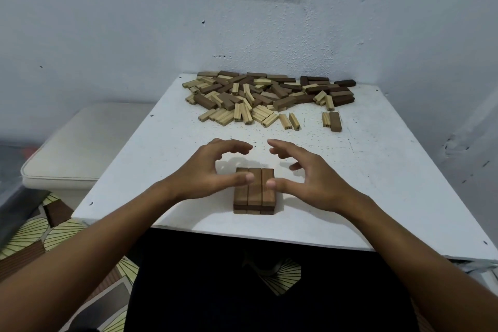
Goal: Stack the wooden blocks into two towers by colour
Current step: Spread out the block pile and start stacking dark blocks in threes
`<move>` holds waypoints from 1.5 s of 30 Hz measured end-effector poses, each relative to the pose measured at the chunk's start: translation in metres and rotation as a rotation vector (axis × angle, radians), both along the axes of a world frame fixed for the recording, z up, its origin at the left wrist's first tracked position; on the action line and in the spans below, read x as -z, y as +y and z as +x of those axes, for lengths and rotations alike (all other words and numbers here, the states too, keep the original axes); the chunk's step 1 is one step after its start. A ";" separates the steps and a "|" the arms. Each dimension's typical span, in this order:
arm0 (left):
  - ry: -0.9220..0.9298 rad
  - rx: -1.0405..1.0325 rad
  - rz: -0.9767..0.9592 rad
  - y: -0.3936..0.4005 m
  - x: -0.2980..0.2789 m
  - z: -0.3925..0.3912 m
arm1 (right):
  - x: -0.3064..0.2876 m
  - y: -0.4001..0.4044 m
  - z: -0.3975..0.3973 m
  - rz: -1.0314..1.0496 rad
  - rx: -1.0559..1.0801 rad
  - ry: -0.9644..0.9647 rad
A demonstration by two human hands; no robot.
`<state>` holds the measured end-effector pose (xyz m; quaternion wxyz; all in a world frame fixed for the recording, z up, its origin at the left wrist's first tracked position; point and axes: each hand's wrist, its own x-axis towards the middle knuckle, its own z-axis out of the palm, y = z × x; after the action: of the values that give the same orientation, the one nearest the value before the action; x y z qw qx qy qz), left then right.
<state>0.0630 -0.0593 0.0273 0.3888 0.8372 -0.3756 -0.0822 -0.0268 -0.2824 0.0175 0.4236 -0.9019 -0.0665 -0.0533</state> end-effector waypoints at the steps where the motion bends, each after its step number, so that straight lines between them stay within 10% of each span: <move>1: -0.005 -0.011 -0.003 -0.002 0.000 0.004 | -0.001 -0.001 0.003 0.004 0.009 -0.004; 22: -0.377 0.018 0.199 -0.133 0.010 0.147 | 0.016 -0.134 0.147 -0.154 0.373 -0.117; 31: -0.389 0.030 0.548 -0.187 0.010 0.206 | 0.016 -0.155 0.217 -0.616 0.261 0.035; 45: -0.486 0.057 0.299 -0.177 0.012 0.184 | 0.027 -0.141 0.189 -0.793 0.190 -0.086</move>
<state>0.2473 -0.2362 0.0155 0.1572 0.8696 -0.4648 0.0554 0.1624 -0.4231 -0.0091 0.0329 -0.9943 -0.0159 -0.0998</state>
